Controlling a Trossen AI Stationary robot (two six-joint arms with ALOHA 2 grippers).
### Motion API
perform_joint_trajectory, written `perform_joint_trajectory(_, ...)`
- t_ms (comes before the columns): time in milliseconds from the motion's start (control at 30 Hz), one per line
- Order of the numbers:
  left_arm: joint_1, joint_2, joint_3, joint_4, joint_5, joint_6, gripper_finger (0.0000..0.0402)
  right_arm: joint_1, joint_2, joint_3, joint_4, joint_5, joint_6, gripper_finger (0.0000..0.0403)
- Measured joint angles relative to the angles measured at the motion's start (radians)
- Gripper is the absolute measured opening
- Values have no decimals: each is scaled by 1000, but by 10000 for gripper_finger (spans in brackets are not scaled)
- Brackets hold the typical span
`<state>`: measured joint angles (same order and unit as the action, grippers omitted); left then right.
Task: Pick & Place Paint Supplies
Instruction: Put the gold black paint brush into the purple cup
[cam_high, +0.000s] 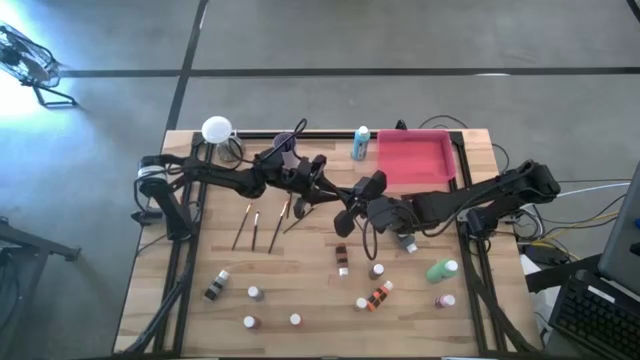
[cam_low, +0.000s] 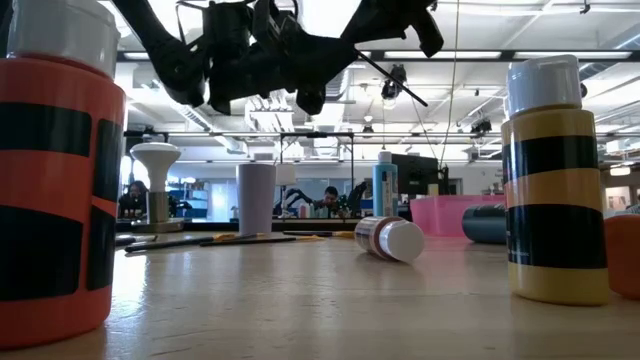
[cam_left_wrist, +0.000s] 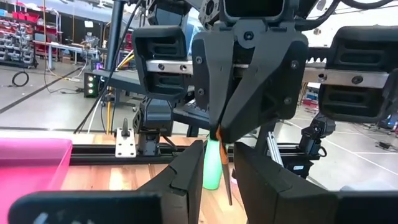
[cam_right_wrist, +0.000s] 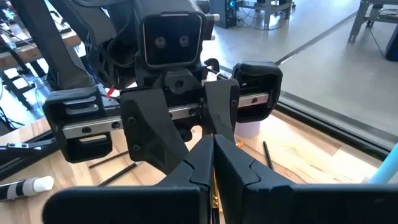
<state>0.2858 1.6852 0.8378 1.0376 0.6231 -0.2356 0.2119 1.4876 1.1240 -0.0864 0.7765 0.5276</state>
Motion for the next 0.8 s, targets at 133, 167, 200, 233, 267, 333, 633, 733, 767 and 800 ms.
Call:
perform_joint_trajectory(133, -3, 0, 3, 1, 0, 8, 94, 0, 0, 0, 0, 0, -4, 8)
perform_joint_trajectory(167, -3, 0, 3, 1, 0, 11, 94, 0, 0, 0, 0, 0, -4, 8)
perform_joint_trajectory(200, -3, 0, 3, 1, -1, 14, 94, 0, 0, 0, 0, 0, -4, 8)
perform_joint_trajectory(233, -3, 0, 3, 2, -4, 14, 93, 0, 0, 0, 0, 0, -4, 8)
perform_joint_trajectory(267, -3, 0, 3, 2, -4, 14, 91, 0, 0, 0, 0, 0, -4, 8)
perform_joint_trajectory(333, -3, 0, 3, 1, -5, 18, 82, 0, 0, 0, 0, 0, -4, 8)
perform_joint_trajectory(633, -3, 0, 3, 0, -9, 26, 11, 0, 0, 0, -4, -1, -9, 8)
perform_joint_trajectory(733, -3, 0, 3, 0, -8, 26, 11, 0, 0, 0, -5, -1, -9, 8)
perform_joint_trajectory(767, -3, 0, 3, 0, -8, 25, 9, 0, 0, 0, -5, -1, -9, 8)
perform_joint_trajectory(800, -3, 0, 3, 0, -8, 25, 7, 0, 0, 0, -5, 0, -9, 8)
